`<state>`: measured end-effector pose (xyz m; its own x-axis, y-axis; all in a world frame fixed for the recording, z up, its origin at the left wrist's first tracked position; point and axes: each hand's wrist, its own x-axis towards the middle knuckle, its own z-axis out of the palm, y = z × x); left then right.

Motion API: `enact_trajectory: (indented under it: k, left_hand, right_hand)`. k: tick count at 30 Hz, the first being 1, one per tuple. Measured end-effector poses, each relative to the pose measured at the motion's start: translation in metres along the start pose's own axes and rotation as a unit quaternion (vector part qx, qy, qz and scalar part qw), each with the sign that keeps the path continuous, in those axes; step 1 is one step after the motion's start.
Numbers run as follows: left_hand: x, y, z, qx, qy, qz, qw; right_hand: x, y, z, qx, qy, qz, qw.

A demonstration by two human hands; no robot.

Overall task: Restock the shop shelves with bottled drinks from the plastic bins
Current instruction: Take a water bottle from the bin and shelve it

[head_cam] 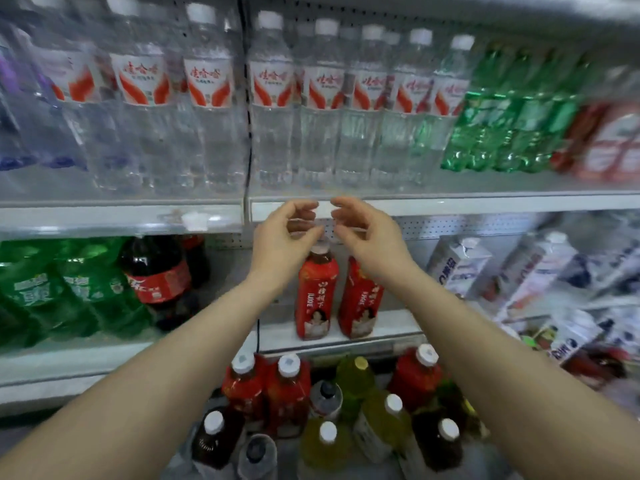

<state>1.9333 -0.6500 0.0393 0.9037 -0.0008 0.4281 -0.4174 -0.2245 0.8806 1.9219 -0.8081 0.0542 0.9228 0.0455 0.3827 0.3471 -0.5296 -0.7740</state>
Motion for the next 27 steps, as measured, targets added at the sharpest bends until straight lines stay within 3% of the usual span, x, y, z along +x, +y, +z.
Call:
enact_trajectory:
  k: [16, 27]
  left_hand:
    - [-0.094, 0.018, 0.256, -0.009, -0.207, -0.007, 0.978]
    - [-0.166, 0.025, 0.394, -0.051, -0.339, -0.031, 0.939]
  right_hand:
    - [-0.165, 0.147, -0.188, -0.032, 0.127, 0.152, 0.980]
    - [-0.270, 0.227, -0.275, -0.056, 0.193, 0.236, 0.951]
